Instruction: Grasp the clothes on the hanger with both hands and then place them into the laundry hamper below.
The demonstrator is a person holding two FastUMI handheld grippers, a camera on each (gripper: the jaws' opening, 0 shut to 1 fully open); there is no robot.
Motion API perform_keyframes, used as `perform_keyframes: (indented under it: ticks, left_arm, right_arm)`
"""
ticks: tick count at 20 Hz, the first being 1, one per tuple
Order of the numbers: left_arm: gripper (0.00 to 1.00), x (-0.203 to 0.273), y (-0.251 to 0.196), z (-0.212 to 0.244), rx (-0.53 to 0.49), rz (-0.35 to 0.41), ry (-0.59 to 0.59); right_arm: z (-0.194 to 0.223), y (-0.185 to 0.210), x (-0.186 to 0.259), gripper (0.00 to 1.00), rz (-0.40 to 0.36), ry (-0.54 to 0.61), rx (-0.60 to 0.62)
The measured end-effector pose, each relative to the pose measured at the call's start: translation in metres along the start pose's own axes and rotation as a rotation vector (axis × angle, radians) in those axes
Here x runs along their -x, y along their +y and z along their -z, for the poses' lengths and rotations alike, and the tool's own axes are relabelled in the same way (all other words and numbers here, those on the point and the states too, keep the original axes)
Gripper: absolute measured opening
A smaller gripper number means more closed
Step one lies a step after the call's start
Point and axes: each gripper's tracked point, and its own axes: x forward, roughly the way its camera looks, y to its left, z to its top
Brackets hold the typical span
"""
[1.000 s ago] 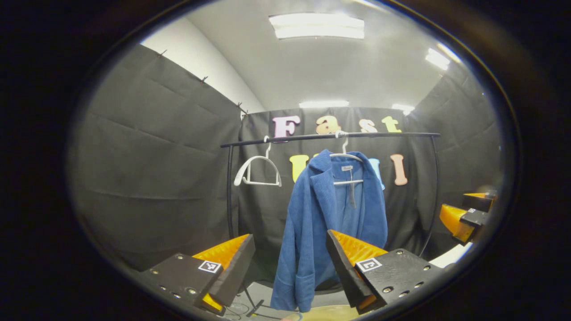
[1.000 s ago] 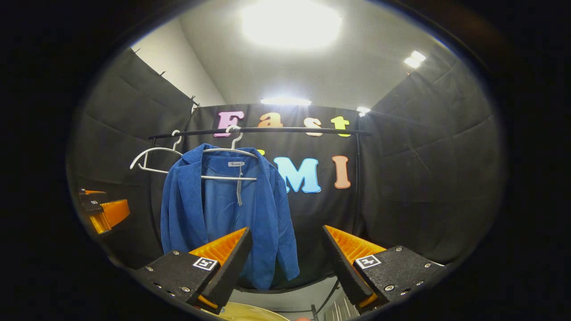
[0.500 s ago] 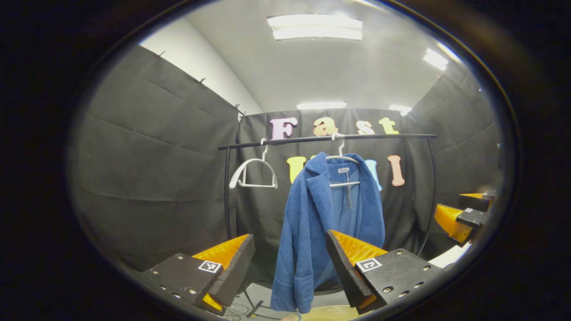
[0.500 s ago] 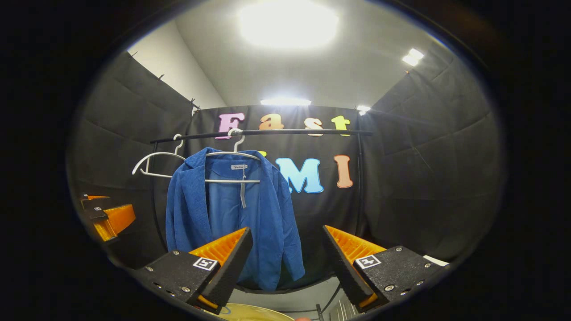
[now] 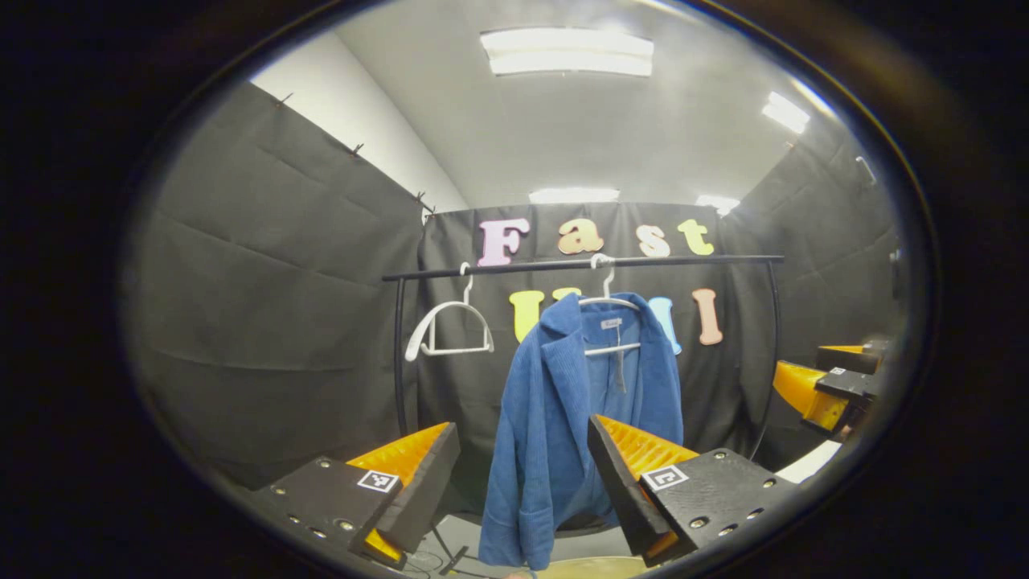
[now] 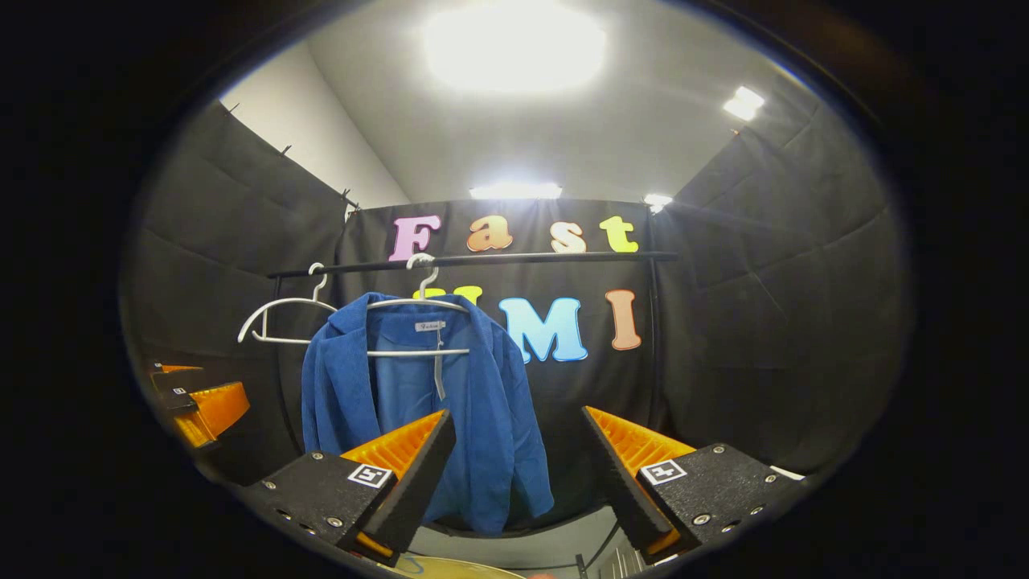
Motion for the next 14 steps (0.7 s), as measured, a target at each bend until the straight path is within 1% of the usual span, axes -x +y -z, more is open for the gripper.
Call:
perform_keyframes:
  ticks: [1,2,3,5,6,8,9,10,11,13,14]
  left_arm:
    - [0.93,-0.004,-0.001,-0.006,-0.001,0.002,-0.006]
    - [0.96,-0.009,-0.003,-0.01,0.002,0.001,-0.008]
    - [0.93,-0.014,-0.005,-0.014,0.007,0.002,-0.008]
    - [0.93,-0.026,-0.01,-0.021,0.027,0.003,-0.008]
    - [0.99,-0.033,-0.014,-0.023,0.04,0.006,-0.009]
    - [0.99,-0.046,-0.021,-0.029,0.051,0.008,-0.01]
    - [0.93,-0.053,-0.024,-0.031,0.046,0.005,-0.009]
    - [0.93,-0.06,-0.029,-0.031,0.038,0.005,-0.006]
    - [0.99,-0.066,-0.033,-0.032,0.031,0.009,-0.007]
    - [0.99,-0.082,-0.044,-0.033,0.011,0.002,-0.01]
    - [0.93,-0.089,-0.048,-0.031,0.006,-0.006,-0.006]
  right_arm:
    - [-0.005,0.0,-0.006,0.96,-0.002,-0.006,0.0]
    - [-0.009,0.0,-0.011,0.96,-0.004,-0.011,0.0]
    - [-0.013,0.001,-0.019,0.96,-0.013,-0.015,0.002]
    - [-0.021,0.002,-0.033,0.96,-0.029,-0.031,0.013]
    - [-0.027,0.003,-0.042,0.96,-0.037,-0.045,0.025]
    - [-0.033,0.003,-0.06,0.96,-0.051,-0.061,0.039]
    - [-0.037,0.004,-0.07,0.96,-0.059,-0.067,0.037]
    - [-0.039,0.004,-0.08,0.96,-0.067,-0.07,0.031]
    - [-0.041,0.004,-0.089,0.94,-0.075,-0.074,0.023]
    - [-0.044,0.004,-0.109,0.94,-0.092,-0.073,0.005]
    - [-0.043,0.003,-0.118,0.96,-0.103,-0.072,-0.003]
